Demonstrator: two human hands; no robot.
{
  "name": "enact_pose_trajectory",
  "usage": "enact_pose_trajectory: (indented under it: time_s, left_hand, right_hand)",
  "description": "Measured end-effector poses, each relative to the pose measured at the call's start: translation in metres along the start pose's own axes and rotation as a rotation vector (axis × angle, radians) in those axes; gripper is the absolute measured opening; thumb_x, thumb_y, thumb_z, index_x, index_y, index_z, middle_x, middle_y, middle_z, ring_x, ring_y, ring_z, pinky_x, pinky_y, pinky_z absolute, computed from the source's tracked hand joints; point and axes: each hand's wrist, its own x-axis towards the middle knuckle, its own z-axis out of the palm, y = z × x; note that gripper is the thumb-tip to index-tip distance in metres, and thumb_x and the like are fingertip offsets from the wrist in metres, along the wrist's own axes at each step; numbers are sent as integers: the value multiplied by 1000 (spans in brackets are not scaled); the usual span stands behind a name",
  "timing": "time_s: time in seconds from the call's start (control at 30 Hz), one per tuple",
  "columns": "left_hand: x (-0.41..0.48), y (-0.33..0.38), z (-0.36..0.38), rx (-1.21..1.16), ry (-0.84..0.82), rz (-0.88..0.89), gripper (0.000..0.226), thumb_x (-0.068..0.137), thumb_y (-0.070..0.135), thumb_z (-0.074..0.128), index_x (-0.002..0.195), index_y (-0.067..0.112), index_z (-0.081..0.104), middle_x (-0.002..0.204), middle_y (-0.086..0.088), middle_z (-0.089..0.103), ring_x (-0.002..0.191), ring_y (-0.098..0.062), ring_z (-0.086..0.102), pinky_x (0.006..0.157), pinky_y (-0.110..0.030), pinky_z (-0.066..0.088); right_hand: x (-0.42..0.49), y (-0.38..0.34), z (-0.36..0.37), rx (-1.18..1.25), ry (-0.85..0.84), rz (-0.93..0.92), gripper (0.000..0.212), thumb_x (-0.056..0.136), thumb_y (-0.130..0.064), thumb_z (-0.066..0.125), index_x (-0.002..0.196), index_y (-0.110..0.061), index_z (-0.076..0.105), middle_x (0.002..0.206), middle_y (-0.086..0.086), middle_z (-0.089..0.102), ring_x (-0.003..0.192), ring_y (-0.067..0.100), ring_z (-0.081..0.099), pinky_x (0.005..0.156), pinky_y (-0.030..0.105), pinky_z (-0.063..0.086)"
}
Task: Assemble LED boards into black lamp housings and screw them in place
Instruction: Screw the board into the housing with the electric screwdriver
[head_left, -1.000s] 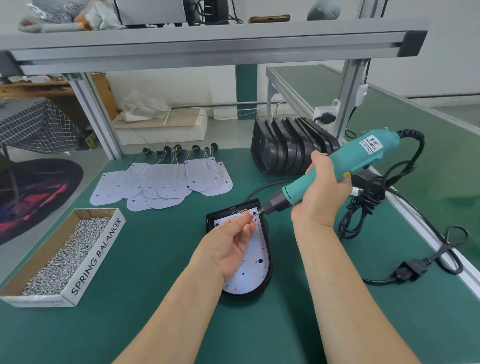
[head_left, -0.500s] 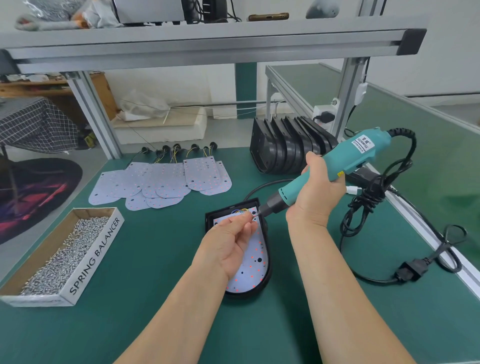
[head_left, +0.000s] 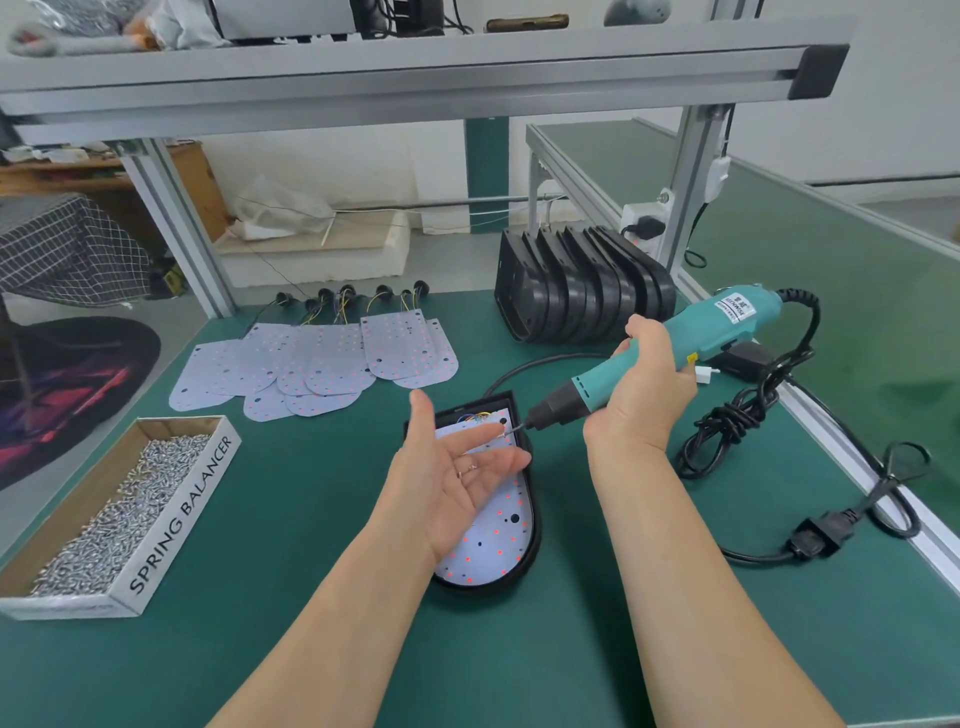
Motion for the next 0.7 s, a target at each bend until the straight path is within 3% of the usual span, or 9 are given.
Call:
enact_pose_trajectory:
  time_s: [0.13, 0.2, 0.27, 0.33, 0.43, 0.53, 0.6, 0.67, 0.7]
  left_hand:
    - [-2, 6, -2, 127, 27, 56, 91, 95, 73, 29, 104, -8, 68, 82, -32, 71, 74, -38, 75, 51, -26, 56]
    - [0, 12, -11, 368, 226, 233, 72, 96, 66, 43, 96, -1, 69, 74, -20, 73, 62, -27, 71, 50, -26, 52]
    - [4, 22, -29, 762, 521, 453, 47, 87, 58, 64, 86, 12, 65, 79, -7, 71, 67, -21, 63, 60, -29, 47]
    - [4, 27, -46, 1066, 637, 451, 49, 77, 60, 74, 78, 14, 58, 80, 3, 64, 72, -17, 57, 63, -30, 42]
    - [7, 21, -50, 1183, 491, 229, 63, 65, 68, 79, 66, 16, 42, 66, 3, 45, 61, -21, 41, 60, -30, 29]
    - [12, 19, -38, 1250, 422, 155, 66, 51, 70, 78, 69, 12, 53, 69, 1, 58, 63, -24, 54, 60, -31, 40]
    - [17, 19, -31, 1194, 365, 127, 66, 48, 63, 80, 81, 6, 69, 83, -2, 73, 78, -27, 70, 73, -39, 56]
    - [23, 18, -26, 1118, 296, 94, 57, 56, 51, 86, 91, 7, 75, 93, -6, 77, 90, -27, 73, 91, -43, 58]
    - [26, 17, -25, 1109, 280, 80, 50, 62, 45, 88, 93, 8, 75, 95, -5, 77, 91, -26, 72, 92, -42, 57]
  right_hand:
    - [3, -3, 2, 25, -16, 12, 18, 80, -11, 70, 79, -17, 53, 55, -12, 51, 51, 7, 49, 51, 21, 45]
    - [3, -5, 5, 26, -30, 4, 18, 79, -12, 70, 79, -18, 53, 54, -13, 52, 50, 7, 50, 51, 21, 45]
    - [3, -6, 7, 20, -53, -11, 19, 77, -14, 70, 78, -19, 52, 54, -13, 52, 51, 6, 49, 51, 22, 45]
    - [1, -6, 10, 22, -84, -27, 20, 74, -15, 70, 78, -19, 51, 55, -13, 51, 51, 6, 49, 51, 21, 45]
    - [-2, -6, 15, 19, -128, -62, 22, 70, -17, 70, 75, -18, 49, 55, -12, 50, 51, 7, 48, 51, 19, 44]
    - [-3, -5, 20, -35, -163, -132, 19, 69, -16, 70, 72, -17, 51, 58, -9, 51, 54, 11, 48, 54, 24, 43]
    - [-2, -4, 21, -85, -202, -206, 16, 71, -15, 70, 69, -18, 55, 59, -10, 52, 57, 11, 48, 56, 24, 44]
    - [0, -4, 21, -150, -247, -289, 18, 73, -13, 70, 66, -23, 57, 59, -12, 54, 56, 10, 49, 56, 21, 44]
    - [1, -4, 20, -196, -269, -332, 19, 74, -13, 70, 65, -24, 57, 58, -14, 54, 56, 9, 49, 56, 20, 44]
